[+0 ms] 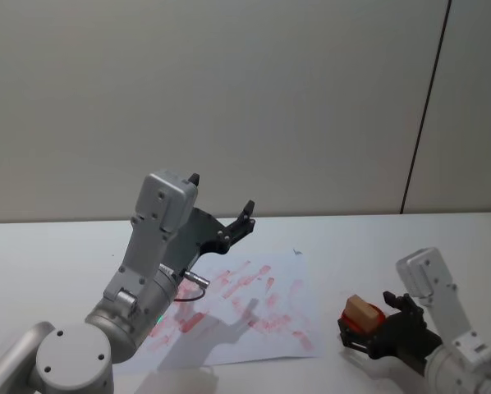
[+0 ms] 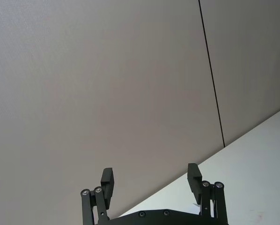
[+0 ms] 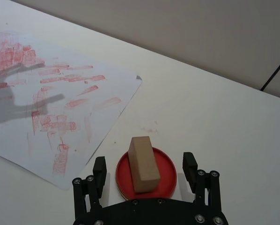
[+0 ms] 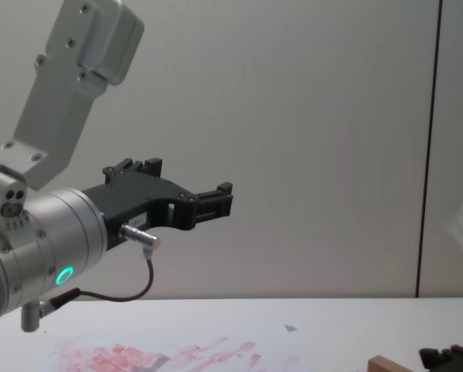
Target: Use the one hand to pick up the stamp and affix it onto the A4 paper.
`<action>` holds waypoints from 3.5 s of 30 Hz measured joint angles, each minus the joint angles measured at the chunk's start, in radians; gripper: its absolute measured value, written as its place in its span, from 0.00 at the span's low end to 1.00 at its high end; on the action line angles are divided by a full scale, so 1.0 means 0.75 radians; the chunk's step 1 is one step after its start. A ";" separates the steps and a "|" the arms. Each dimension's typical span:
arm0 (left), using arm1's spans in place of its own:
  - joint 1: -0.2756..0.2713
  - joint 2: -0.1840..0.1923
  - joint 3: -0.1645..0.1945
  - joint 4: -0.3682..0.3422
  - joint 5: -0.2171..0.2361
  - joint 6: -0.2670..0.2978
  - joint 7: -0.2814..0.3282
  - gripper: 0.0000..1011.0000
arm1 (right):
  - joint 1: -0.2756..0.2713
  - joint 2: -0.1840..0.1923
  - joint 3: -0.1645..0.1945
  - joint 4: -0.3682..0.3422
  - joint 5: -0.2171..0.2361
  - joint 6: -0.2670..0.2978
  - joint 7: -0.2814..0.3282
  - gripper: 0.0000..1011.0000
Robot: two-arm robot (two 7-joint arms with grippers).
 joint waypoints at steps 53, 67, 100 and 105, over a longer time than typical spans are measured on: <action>0.000 0.000 0.000 0.000 0.000 0.000 0.000 0.99 | 0.142 -0.122 -0.045 0.095 -0.018 -0.156 0.067 0.22; 0.000 0.000 0.000 0.000 0.000 0.000 0.000 0.99 | 0.260 -0.234 -0.105 0.190 -0.012 -0.125 0.178 0.22; 0.000 0.000 0.000 0.000 0.000 0.000 0.000 0.99 | 0.366 -0.329 -0.199 0.390 -0.192 0.108 0.259 0.22; 0.000 0.000 0.000 0.000 0.000 0.000 0.000 0.99 | 0.371 -0.324 -0.189 0.371 -0.196 0.153 0.257 0.22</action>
